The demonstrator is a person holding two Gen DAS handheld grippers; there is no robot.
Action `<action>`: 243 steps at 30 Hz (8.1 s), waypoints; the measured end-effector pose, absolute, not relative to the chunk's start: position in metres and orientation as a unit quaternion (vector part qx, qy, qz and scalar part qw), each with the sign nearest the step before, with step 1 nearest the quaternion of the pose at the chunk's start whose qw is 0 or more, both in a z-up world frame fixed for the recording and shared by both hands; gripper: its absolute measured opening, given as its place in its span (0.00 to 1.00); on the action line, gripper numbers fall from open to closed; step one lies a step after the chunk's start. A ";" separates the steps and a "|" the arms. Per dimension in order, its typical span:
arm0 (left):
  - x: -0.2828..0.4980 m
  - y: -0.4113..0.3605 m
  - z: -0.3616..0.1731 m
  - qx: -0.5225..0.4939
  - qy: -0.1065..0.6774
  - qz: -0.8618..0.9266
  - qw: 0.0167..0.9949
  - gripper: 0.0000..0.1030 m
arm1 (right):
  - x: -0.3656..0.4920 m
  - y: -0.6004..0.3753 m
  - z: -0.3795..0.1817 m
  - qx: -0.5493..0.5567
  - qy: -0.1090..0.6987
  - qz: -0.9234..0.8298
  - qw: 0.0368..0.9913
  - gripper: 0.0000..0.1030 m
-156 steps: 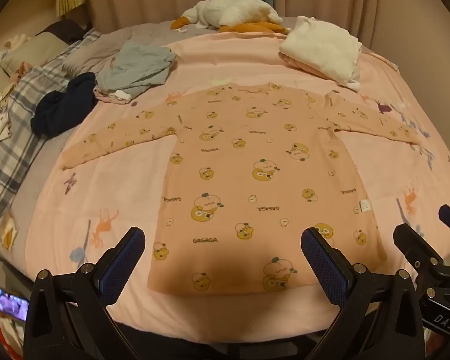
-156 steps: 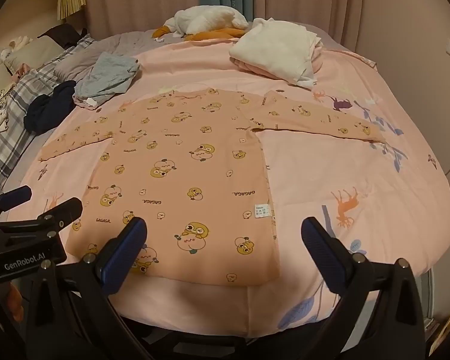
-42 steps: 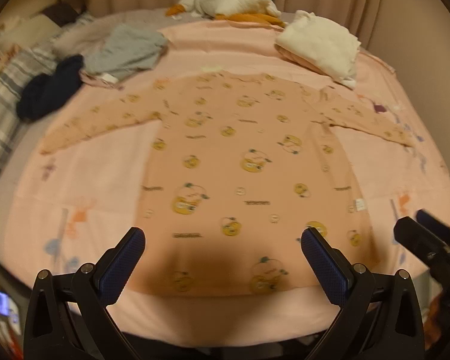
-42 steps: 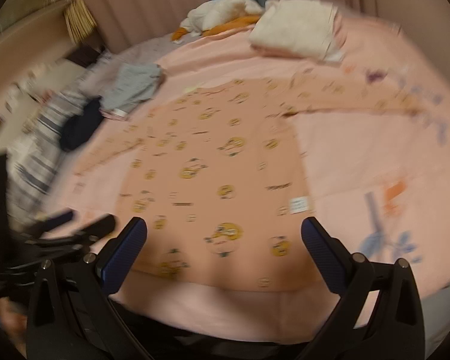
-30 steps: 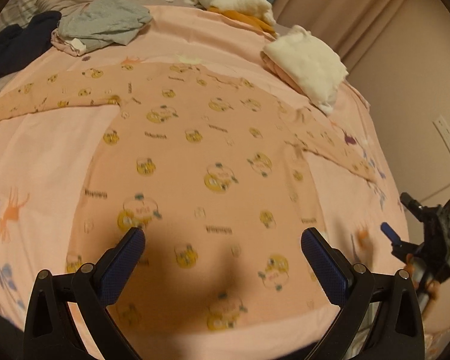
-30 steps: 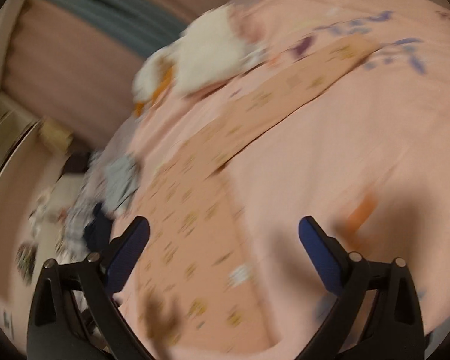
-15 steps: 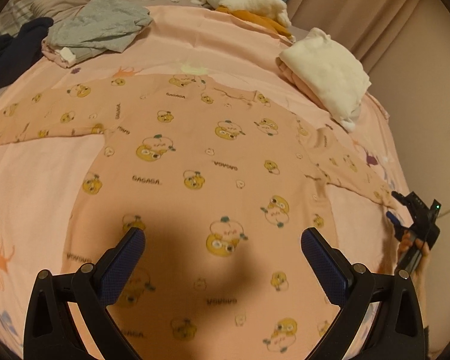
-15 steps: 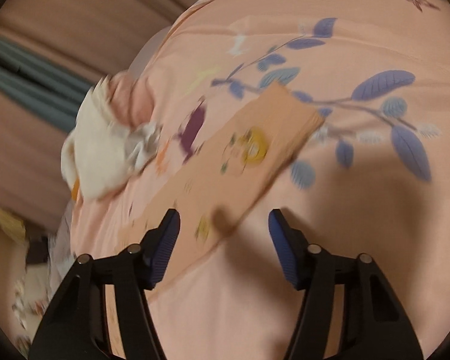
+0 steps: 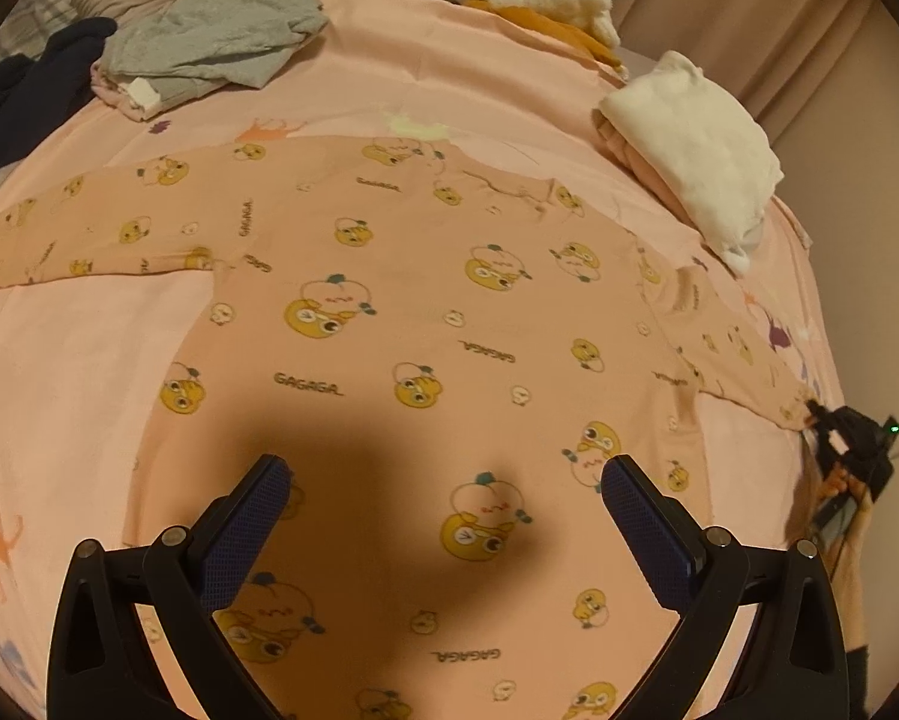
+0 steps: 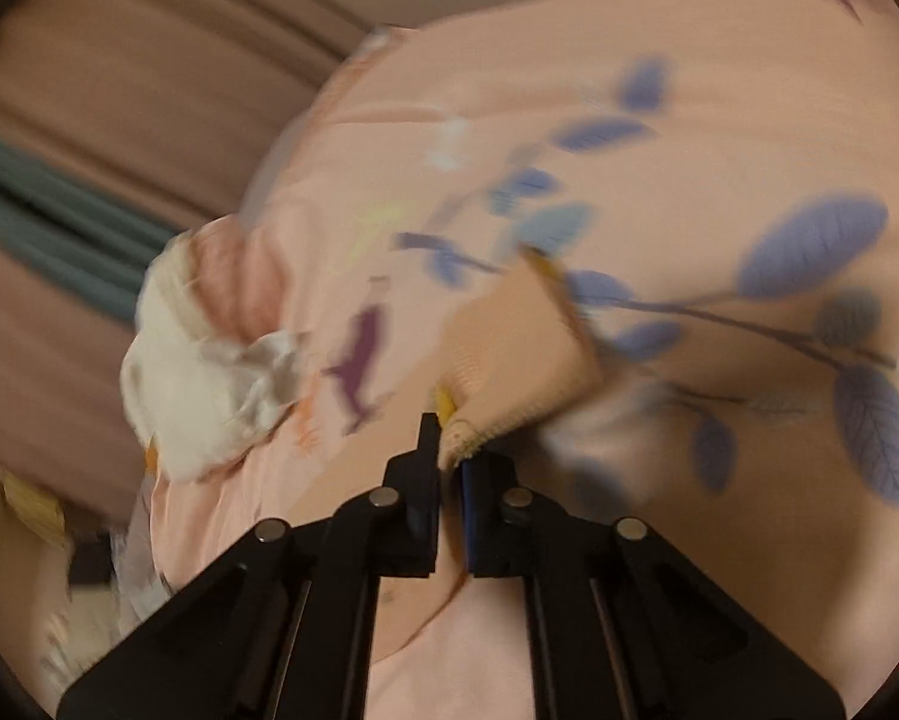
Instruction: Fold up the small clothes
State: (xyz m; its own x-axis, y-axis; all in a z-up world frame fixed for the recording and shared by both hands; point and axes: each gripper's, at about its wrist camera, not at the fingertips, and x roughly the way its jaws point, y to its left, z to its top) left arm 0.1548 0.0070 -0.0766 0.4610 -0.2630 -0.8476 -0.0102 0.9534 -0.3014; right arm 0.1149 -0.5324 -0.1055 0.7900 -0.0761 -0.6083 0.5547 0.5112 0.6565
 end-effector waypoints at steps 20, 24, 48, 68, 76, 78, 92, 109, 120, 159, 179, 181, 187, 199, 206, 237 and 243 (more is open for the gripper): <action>0.140 0.103 -0.049 -0.183 0.480 -0.023 0.857 1.00 | 0.224 -0.204 0.056 0.063 0.305 0.010 0.950 0.06; 0.140 0.124 -0.050 -0.194 0.477 -0.011 0.857 1.00 | 0.243 -0.129 0.029 -0.026 0.322 0.041 0.945 0.06; 0.192 0.137 -0.059 -0.222 0.462 -0.015 0.858 1.00 | 0.222 -0.086 -0.062 0.019 0.432 0.225 0.873 0.62; 0.280 0.089 -0.127 -0.242 0.517 -0.062 0.819 0.44 | 0.172 -0.206 -0.095 0.184 0.444 0.136 0.866 0.47; 0.248 0.135 -0.098 -0.265 0.476 -0.045 0.837 0.63 | 0.160 -0.188 -0.081 0.184 0.436 0.155 0.867 0.47; 0.238 0.157 -0.094 -0.273 0.467 -0.024 0.841 0.63 | 0.159 -0.183 -0.080 0.185 0.438 0.160 0.865 0.47; 0.201 0.303 -0.108 -0.369 0.421 0.110 0.821 0.72 | 0.154 -0.148 -0.078 0.193 0.454 0.172 0.852 0.61; 0.197 0.420 -0.145 -0.537 0.301 0.143 0.775 0.72 | 0.160 -0.132 -0.090 0.196 0.469 0.176 0.843 0.62; 0.208 0.400 -0.125 -0.445 0.346 0.184 0.805 0.03 | 0.159 -0.138 -0.094 0.200 0.471 0.169 0.842 0.62; 0.247 -0.038 -0.079 -0.048 0.505 -0.146 0.849 0.52 | 0.119 -0.260 -0.103 0.318 0.433 0.103 0.837 0.63; 0.183 0.125 -0.079 -0.172 0.481 -0.056 0.858 0.69 | 0.249 -0.170 -0.119 0.174 0.496 0.095 0.845 0.41; 0.181 0.136 -0.081 -0.182 0.481 -0.046 0.856 0.69 | 0.254 -0.161 -0.118 0.142 0.495 0.094 0.852 0.14; 0.176 0.154 -0.083 -0.200 0.479 -0.034 0.854 0.69 | 0.244 -0.171 -0.071 0.133 0.437 0.103 0.884 0.05; 0.191 0.143 -0.085 -0.194 0.482 -0.041 0.854 0.69 | 0.233 -0.253 -0.051 0.125 0.425 0.004 0.897 0.08; 0.223 0.115 -0.082 -0.155 0.483 -0.059 0.860 0.69 | 0.232 -0.277 -0.080 0.124 0.447 -0.050 0.884 0.31; 0.154 0.141 -0.092 -0.160 0.506 -0.089 0.843 0.67 | 0.098 -0.276 -0.077 0.172 0.472 0.069 0.862 0.55; 0.129 0.154 -0.112 -0.237 0.524 -0.143 0.805 0.67 | 0.064 -0.293 -0.101 0.231 0.500 0.077 0.831 0.56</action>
